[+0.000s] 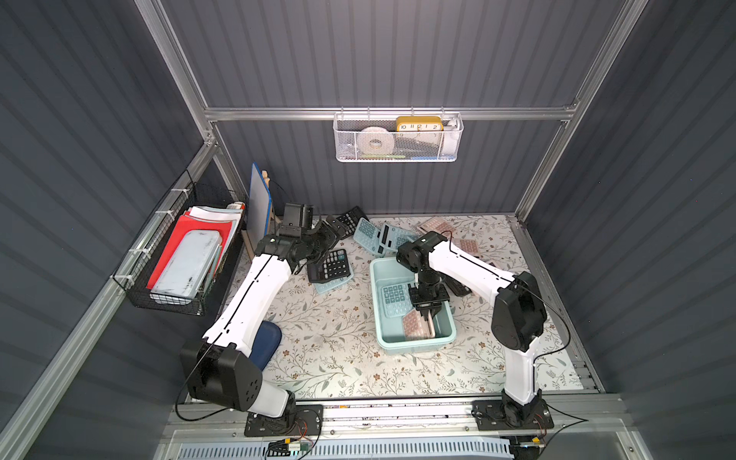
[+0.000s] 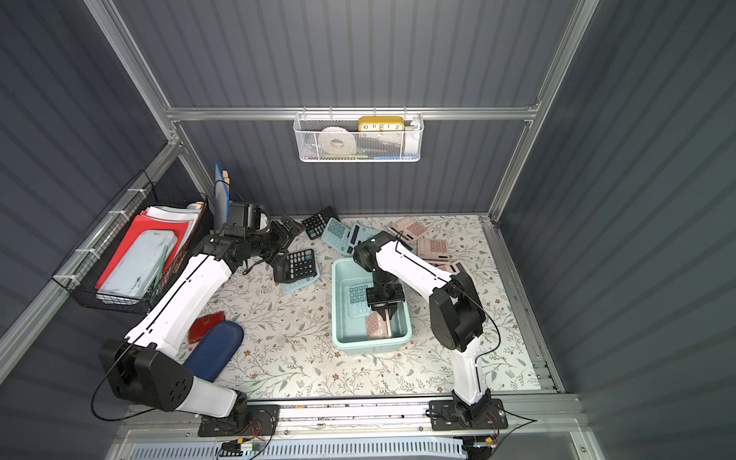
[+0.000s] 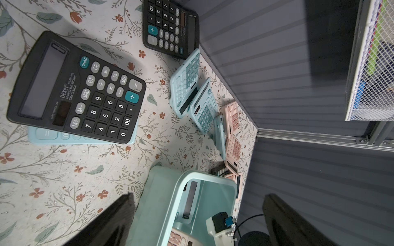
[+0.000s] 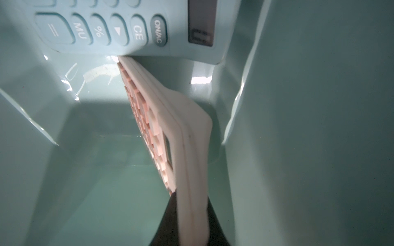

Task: Put the calculator in the storage box
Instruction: Place the calculator in the storage box.

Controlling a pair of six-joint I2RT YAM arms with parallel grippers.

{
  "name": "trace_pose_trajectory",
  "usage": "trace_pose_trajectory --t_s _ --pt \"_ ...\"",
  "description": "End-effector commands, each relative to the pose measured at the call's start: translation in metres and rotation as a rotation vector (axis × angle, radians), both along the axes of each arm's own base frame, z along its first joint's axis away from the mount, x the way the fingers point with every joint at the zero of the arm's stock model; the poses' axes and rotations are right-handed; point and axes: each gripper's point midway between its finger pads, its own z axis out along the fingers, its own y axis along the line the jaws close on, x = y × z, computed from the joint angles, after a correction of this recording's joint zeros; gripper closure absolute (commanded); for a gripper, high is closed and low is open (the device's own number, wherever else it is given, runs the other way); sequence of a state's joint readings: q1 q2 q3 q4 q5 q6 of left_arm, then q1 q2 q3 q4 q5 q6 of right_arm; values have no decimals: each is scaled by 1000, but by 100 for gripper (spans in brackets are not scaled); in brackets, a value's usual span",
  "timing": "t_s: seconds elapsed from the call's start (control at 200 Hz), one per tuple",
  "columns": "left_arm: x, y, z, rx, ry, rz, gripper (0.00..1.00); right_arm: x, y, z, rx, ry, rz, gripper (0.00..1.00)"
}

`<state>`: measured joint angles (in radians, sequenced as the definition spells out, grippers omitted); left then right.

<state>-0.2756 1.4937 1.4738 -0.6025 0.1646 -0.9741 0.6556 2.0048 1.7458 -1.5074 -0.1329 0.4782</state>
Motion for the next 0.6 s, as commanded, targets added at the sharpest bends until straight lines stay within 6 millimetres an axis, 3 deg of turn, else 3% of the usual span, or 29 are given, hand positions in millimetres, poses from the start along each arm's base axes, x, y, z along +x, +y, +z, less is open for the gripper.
trace_pose_trajectory --t_s 0.0,0.11,0.23,0.595 --pt "-1 -6 -10 12 18 -44 1 -11 -2 -16 -47 48 7 95" --pt "-1 -7 -8 12 16 -49 1 -9 -5 -6 -52 25 15 75" --pt "-4 -6 -8 17 24 -49 1 -4 -9 9 -61 -11 31 64" --pt "-18 4 -12 68 67 -46 1 10 -24 56 54 -107 -23 47"
